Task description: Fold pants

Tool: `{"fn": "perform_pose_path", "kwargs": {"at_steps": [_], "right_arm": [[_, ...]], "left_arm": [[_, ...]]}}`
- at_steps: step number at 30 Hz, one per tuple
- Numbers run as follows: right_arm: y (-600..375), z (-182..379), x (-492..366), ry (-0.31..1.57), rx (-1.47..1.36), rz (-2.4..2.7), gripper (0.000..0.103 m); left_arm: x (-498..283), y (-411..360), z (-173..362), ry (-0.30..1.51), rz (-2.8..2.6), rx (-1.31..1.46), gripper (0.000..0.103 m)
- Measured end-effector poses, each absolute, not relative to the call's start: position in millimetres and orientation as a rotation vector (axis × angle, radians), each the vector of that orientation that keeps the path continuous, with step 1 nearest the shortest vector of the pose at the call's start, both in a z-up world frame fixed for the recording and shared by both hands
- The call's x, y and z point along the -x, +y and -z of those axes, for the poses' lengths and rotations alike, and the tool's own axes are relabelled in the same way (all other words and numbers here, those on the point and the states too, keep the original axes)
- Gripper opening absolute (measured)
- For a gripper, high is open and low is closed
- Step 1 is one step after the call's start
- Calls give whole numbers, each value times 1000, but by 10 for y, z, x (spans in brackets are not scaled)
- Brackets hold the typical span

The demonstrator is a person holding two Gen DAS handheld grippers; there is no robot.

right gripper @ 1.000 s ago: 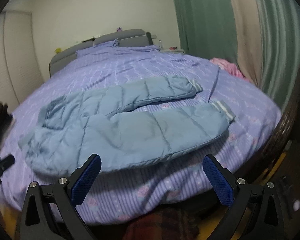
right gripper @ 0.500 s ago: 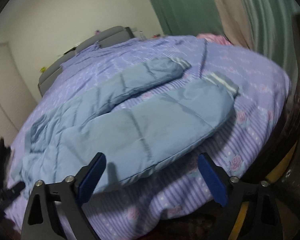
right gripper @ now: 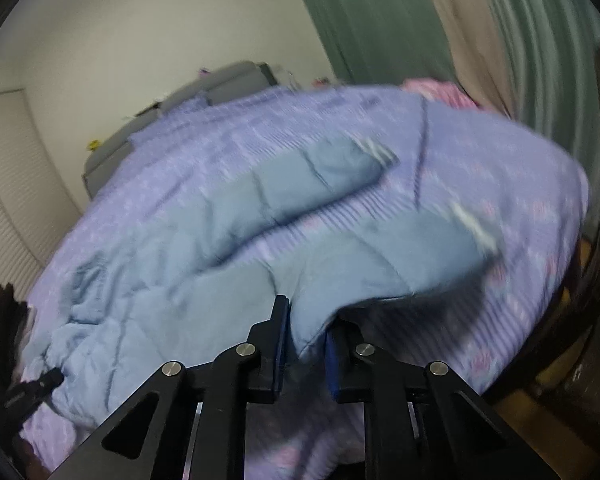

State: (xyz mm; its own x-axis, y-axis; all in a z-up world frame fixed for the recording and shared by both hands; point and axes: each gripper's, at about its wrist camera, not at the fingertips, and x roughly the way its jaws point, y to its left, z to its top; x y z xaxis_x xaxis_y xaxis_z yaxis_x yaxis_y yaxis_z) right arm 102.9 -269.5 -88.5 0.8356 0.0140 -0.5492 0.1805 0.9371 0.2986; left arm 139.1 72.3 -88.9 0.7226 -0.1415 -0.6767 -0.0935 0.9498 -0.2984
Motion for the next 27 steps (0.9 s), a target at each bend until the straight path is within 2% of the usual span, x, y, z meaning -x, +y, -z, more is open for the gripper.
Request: {"fn": "perform_pose_path", "kwargs": {"at_steps": [10, 15, 21, 27], "right_arm": [[-2335, 666, -955, 566, -202, 40, 16], [-2455, 571, -1094, 570, -249, 46, 16], [-2591, 338, -1593, 578, -309, 65, 16], [-2620, 148, -2321, 646, -286, 76, 16]], "left_arm": [[-1318, 967, 927, 840, -73, 350, 14], [-1510, 852, 625, 807, -76, 333, 14], [-2024, 748, 255, 776, -66, 344, 14], [-2613, 711, 182, 822, -97, 341, 15]]}}
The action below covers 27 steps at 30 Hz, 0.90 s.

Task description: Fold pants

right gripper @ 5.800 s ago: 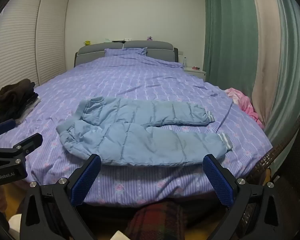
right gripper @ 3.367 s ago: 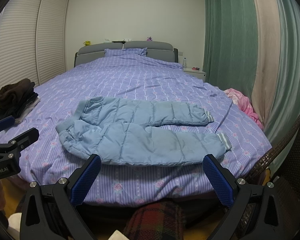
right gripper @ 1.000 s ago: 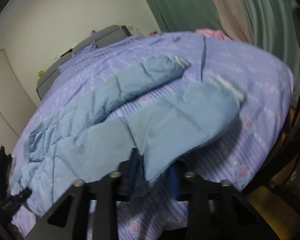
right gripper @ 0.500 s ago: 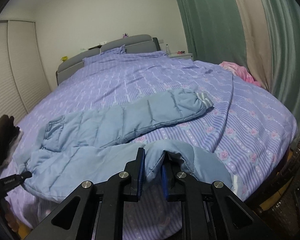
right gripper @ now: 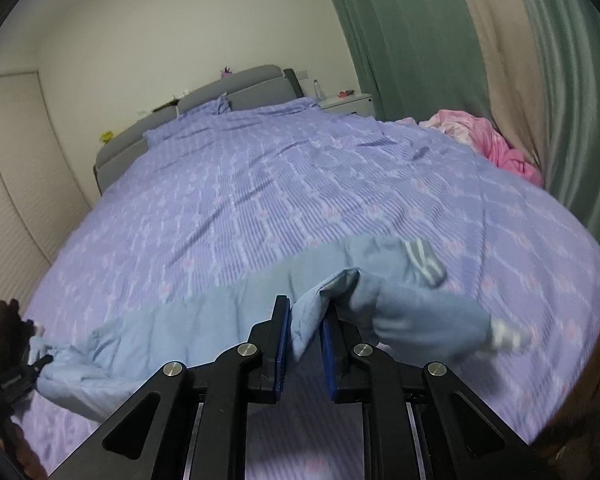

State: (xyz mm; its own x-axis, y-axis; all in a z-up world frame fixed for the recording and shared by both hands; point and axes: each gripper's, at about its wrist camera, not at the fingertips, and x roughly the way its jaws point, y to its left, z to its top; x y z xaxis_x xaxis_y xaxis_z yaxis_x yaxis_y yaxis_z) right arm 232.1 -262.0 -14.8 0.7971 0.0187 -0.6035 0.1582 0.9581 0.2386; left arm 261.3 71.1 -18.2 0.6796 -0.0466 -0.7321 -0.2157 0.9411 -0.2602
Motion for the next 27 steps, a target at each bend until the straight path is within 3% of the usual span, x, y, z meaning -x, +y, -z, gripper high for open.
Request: {"fn": "perform_pose_path", "kwargs": {"at_steps": [8, 15, 17, 19, 24, 25, 27], "right_arm": [[-2548, 299, -3017, 741, -222, 93, 16], [-2543, 361, -3144, 736, -220, 124, 16], [-2561, 362, -3159, 733, -224, 143, 16], [-2562, 355, -3168, 733, -224, 152, 16], [-2447, 281, -3127, 709, -167, 167, 19], [-2426, 259, -3102, 701, -157, 163, 24], [-2435, 217, -3066, 684, -164, 150, 47]], "left_arm": [[-3082, 735, 337, 908, -101, 310, 20], [-3010, 639, 189, 911, -36, 192, 24], [-3031, 657, 164, 937, -13, 217, 28], [-3074, 764, 162, 987, 14, 314, 42], [-3052, 785, 77, 1041, 19, 351, 44], [-3012, 746, 37, 1035, 28, 319, 44], [-2948, 689, -27, 1034, 45, 263, 44]]}}
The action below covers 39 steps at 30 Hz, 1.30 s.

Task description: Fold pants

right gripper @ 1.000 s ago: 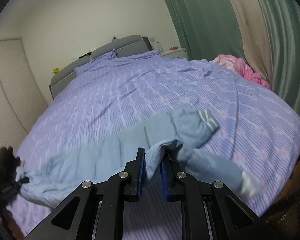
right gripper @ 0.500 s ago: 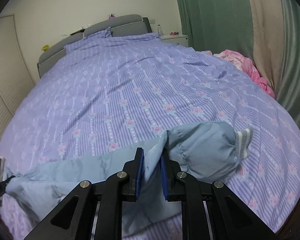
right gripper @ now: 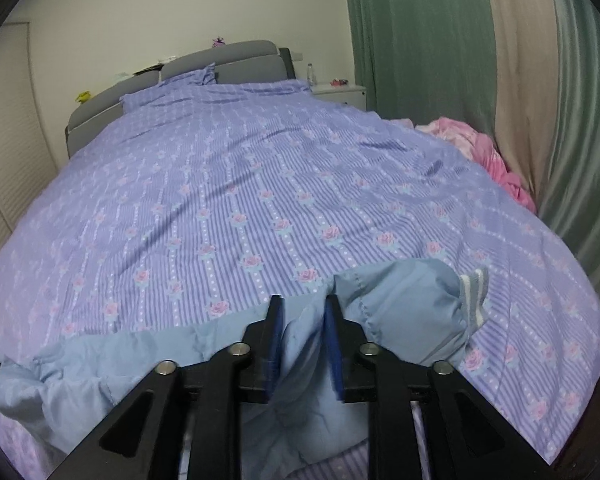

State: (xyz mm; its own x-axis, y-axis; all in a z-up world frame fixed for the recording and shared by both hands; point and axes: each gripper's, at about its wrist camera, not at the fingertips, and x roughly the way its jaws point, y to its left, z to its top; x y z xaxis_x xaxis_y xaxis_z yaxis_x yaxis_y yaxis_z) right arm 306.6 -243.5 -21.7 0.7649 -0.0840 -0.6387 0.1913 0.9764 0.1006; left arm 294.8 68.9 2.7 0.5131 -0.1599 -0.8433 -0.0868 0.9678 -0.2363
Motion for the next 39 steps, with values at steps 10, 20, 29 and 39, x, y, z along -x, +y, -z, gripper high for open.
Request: {"fn": "perform_pose_path", "kwargs": {"at_steps": [10, 20, 29, 39], "right_arm": [[-2373, -51, -2788, 617, -115, 134, 62], [-2131, -225, -2422, 572, -66, -40, 68], [-2767, -12, -2365, 599, -83, 100, 69], [-3156, 543, -2512, 633, -94, 260, 69]], "left_arm": [[-3019, 880, -98, 1165, -30, 355, 78], [-2771, 603, -575, 964, 221, 179, 92], [-3090, -137, -89, 919, 294, -409, 94], [-3645, -361, 742, 1010, 109, -447, 96]]}}
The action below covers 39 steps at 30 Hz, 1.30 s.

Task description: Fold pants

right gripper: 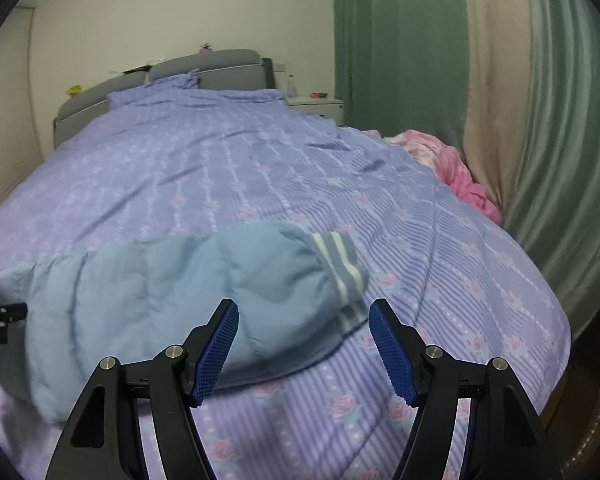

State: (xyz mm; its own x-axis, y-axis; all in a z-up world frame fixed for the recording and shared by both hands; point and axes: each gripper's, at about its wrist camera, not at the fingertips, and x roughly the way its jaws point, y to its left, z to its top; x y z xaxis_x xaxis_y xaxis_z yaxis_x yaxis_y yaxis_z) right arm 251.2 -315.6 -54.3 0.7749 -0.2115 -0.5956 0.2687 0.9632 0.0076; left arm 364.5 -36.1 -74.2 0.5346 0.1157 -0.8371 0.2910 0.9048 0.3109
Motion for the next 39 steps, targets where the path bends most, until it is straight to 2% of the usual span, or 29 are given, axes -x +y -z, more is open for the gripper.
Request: {"fn": "perform_pose_path", "kwargs": {"at_steps": [8, 15, 16, 17, 18, 19, 22, 24, 25, 27, 29, 30, 32, 35, 38, 39], "right_arm": [[-3357, 733, -2558, 572, -233, 218, 69], [-3493, 937, -2845, 641, -368, 187, 68], [-3484, 956, -2887, 663, -365, 193, 64], [-3477, 970, -2910, 671, -366, 187, 45], [-3470, 975, -2911, 678, -362, 199, 37], [-3461, 971, -2898, 682, -346, 240, 23], [-3415, 903, -2759, 675, -346, 297, 15], [-3302, 866, -2684, 683, -282, 327, 15], [-3210, 861, -2674, 691, -207, 363, 15], [-3074, 807, -2602, 677, -107, 436, 27], [-2930, 663, -2458, 609, -72, 472, 68], [-2797, 546, -2352, 546, -61, 422, 72], [-2521, 351, -2205, 472, -17, 335, 73], [-2126, 179, -2104, 424, 39, 210, 77], [-1737, 118, -2086, 406, 59, 64, 77], [-1621, 127, -2100, 406, 69, 34, 77]], "left_arm": [[-3698, -468, 877, 971, 71, -512, 99], [-3375, -328, 571, 840, 32, -393, 98], [-3280, -290, 518, 810, 20, -375, 99], [-3221, -269, 499, 795, 6, -375, 100], [-3190, -259, 492, 786, -4, -377, 100], [-3153, -235, 495, 781, -19, -385, 100], [-3142, -138, 539, 790, -55, -391, 100], [-3150, -48, 543, 807, -67, -357, 100], [-3145, 51, 522, 814, -75, -321, 100], [-3058, 168, 451, 802, -81, -285, 100], [-2936, 324, 364, 758, -66, -266, 100], [-2878, 380, 332, 740, -57, -259, 100], [-2770, 611, 238, 699, -24, -231, 100], [-2678, 971, 185, 671, 55, -169, 100], [-2651, 1269, 240, 689, 174, -87, 100], [-2678, 1345, 271, 704, 208, -56, 97]]}}
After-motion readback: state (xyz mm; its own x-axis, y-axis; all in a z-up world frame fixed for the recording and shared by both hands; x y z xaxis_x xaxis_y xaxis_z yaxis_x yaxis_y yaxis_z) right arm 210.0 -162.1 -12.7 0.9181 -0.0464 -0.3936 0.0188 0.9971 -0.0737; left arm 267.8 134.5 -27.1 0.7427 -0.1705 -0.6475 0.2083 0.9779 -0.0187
